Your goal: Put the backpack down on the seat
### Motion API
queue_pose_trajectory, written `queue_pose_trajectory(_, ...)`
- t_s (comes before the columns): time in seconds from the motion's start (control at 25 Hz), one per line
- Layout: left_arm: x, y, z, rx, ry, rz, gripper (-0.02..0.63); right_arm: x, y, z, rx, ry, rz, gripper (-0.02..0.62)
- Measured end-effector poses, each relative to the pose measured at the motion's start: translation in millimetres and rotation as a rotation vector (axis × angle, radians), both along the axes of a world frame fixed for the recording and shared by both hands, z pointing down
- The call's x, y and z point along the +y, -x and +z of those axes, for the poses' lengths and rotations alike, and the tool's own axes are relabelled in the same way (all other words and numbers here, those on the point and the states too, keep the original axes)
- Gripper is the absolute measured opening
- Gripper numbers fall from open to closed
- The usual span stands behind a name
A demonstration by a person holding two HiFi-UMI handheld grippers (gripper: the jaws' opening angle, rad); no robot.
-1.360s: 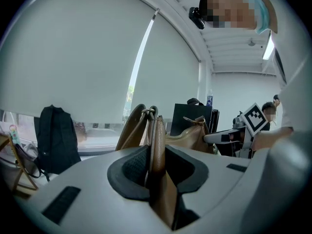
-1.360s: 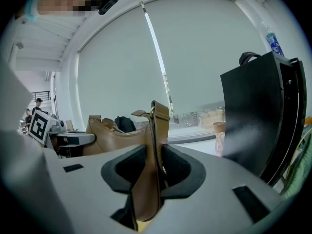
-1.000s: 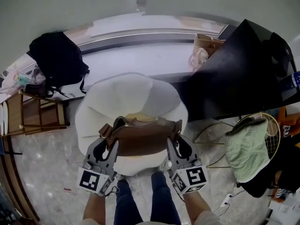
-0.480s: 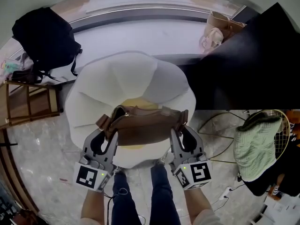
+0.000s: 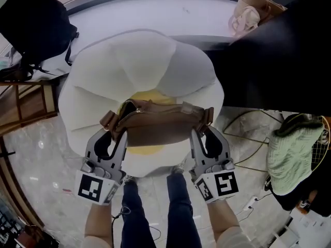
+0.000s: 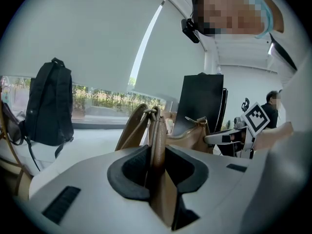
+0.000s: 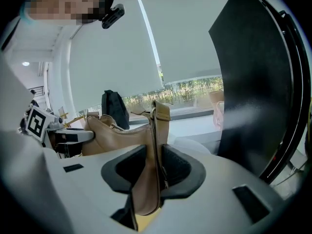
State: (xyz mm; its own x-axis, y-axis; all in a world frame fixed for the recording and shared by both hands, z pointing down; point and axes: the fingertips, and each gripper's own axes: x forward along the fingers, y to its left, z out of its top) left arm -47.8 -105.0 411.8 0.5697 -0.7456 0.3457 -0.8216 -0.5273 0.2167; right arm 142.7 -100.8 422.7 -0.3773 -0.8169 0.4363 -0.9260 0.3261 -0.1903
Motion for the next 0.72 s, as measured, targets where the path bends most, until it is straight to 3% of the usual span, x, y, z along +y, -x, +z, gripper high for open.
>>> queue_pose_trajectory(0.24,-5.1,-1.9,44.3,0.006,0.044,-0.021,0.106,-7.6,-0.8,43.7,0.019,0.009,-0.021,0.127)
queue_pose_trajectory(0.72,-20.5,13.1,136.8,-0.063,0.085,-0.025,0.106,-24.9,14.1,145.7,0.027,0.106,-0.056,0.125)
